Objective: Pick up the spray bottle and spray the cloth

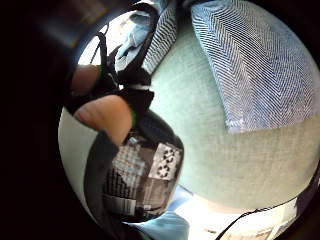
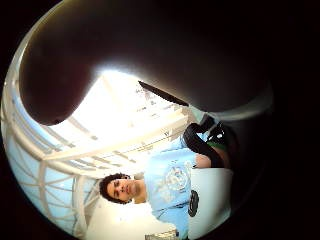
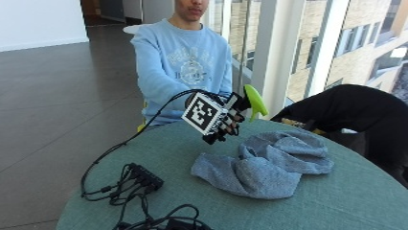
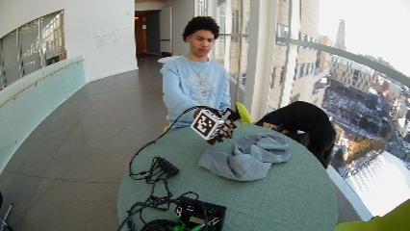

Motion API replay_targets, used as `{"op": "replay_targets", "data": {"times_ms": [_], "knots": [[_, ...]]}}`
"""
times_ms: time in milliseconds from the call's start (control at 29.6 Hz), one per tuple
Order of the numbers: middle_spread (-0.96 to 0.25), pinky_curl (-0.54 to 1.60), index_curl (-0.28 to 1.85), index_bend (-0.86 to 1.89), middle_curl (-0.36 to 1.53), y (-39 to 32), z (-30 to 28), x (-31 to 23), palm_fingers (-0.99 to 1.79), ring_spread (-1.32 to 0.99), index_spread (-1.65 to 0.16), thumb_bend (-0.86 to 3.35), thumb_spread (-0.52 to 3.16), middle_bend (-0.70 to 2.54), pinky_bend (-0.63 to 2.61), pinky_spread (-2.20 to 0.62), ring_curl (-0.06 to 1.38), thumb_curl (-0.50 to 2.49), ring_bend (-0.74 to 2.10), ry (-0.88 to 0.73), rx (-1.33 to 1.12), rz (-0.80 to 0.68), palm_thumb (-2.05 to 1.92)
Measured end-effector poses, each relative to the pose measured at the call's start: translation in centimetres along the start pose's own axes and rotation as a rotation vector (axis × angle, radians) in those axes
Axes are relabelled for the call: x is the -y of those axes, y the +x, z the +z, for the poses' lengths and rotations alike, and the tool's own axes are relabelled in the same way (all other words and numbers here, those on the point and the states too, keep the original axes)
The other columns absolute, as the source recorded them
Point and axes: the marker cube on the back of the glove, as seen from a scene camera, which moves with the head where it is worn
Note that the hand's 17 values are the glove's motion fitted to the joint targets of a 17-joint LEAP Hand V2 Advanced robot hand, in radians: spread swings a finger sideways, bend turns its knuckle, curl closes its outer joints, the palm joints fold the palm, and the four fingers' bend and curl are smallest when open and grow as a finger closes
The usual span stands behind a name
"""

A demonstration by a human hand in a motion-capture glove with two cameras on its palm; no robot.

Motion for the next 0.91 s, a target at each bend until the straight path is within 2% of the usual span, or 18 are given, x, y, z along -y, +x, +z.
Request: {"op": "replay_targets", "data": {"times_ms": [574,912], "knots": [[-0.11,0.28,0.36,0.12,0.50,-0.2,-0.1,-0.5,1.00,-0.01,-0.20,-0.02,0.71,0.32,0.17,0.29,0.41,0.68,0.52,0.022,0.022,-0.002,0.98],[-0.11,0.28,0.35,0.12,0.50,-4.6,3.3,-0.3,1.00,-0.01,-0.20,-0.02,0.71,0.32,0.17,0.29,0.41,0.69,0.52,0.103,0.073,-0.223,0.99]]}}
